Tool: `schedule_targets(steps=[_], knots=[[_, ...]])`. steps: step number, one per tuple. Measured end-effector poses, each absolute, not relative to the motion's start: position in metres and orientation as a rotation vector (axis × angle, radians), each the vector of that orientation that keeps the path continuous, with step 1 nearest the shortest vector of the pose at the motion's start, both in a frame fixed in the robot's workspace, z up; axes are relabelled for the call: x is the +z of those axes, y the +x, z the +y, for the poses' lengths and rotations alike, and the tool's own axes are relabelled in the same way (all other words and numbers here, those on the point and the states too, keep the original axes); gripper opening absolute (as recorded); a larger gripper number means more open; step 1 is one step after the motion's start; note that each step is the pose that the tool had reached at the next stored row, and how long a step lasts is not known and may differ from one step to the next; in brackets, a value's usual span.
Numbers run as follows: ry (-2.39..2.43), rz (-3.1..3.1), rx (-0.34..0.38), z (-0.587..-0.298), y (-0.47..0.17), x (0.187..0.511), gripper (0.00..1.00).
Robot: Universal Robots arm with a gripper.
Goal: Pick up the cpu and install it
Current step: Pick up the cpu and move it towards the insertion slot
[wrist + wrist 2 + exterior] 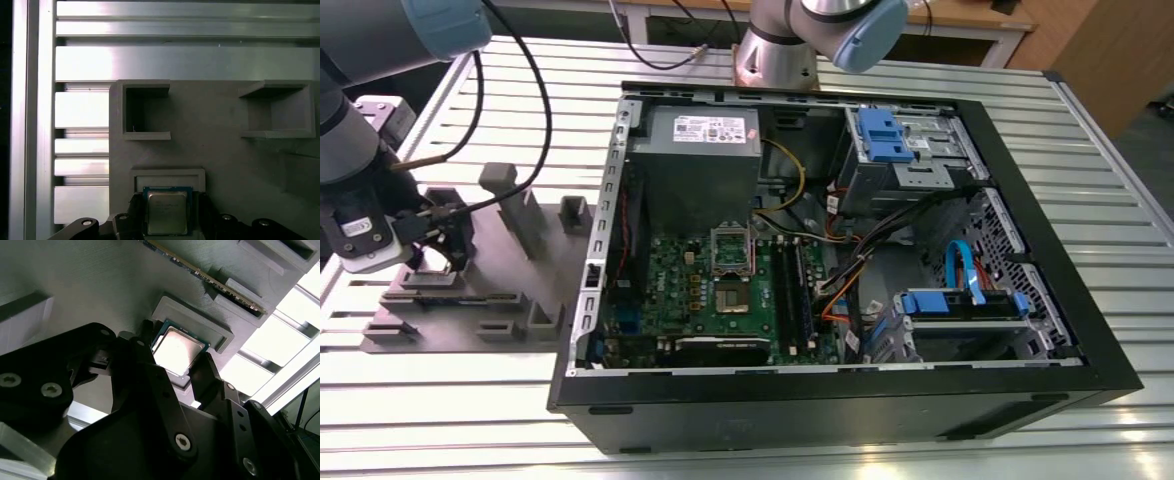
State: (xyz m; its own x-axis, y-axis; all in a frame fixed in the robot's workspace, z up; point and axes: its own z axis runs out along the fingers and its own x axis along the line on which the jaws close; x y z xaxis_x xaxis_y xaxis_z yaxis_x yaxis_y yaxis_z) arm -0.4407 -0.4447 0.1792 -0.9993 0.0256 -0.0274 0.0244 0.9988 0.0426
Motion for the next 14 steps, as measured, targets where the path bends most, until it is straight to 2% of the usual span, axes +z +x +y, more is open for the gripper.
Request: schedule_targets(steps=[14], knots=[[0.039,3.115,0.067,-0.4446,-0.4415,0.1808,0.56]])
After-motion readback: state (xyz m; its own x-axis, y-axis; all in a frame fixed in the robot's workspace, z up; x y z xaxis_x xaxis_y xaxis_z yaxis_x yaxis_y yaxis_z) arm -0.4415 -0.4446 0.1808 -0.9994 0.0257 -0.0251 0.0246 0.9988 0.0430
